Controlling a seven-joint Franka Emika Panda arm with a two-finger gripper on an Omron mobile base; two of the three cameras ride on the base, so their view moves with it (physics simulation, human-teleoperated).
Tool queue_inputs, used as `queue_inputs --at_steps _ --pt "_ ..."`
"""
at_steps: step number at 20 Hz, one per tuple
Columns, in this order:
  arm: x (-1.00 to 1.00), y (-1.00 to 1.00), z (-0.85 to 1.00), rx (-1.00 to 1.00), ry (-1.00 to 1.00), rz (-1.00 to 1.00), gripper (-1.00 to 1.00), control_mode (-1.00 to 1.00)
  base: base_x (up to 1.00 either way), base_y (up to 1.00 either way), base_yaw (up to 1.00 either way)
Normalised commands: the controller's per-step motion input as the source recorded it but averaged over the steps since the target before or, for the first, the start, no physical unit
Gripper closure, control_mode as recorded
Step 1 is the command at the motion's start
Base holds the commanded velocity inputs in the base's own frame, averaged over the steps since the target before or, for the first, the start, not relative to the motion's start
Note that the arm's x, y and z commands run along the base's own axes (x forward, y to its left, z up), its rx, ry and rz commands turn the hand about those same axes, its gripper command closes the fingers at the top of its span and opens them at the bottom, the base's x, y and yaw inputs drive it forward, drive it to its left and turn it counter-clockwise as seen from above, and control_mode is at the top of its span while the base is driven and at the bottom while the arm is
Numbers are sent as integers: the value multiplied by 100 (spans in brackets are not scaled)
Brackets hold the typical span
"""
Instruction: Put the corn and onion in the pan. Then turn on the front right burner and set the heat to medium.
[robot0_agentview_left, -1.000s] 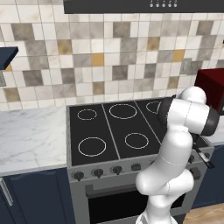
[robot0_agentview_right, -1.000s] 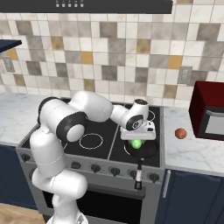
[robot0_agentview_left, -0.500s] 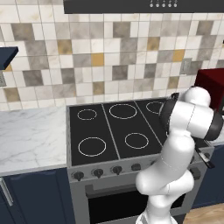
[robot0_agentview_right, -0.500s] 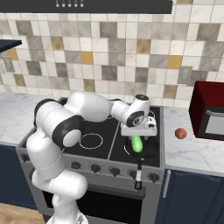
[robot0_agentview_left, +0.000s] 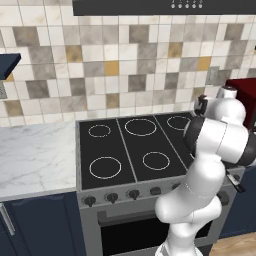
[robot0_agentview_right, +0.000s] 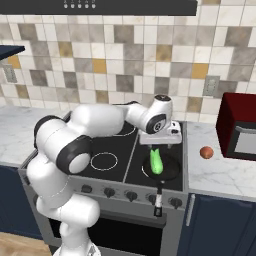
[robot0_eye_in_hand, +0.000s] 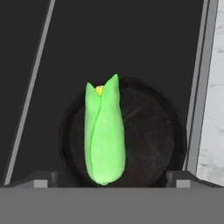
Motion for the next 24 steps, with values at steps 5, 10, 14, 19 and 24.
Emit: queue_inputs --at_steps 5,10,14,19,24 --pt "41 -52 4 0 -7 -6 -100 -100 0 0 0" --pt "33 -60 0 0 -2 -8 -100 -100 0 0 0" --pt "13 -51 5 0 0 -10 -100 -100 0 0 0" --pt "8 -28 0 -2 0 -6 -100 -100 0 0 0" --pt "13 -19 0 -11 0 -5 -100 -100 0 0 0"
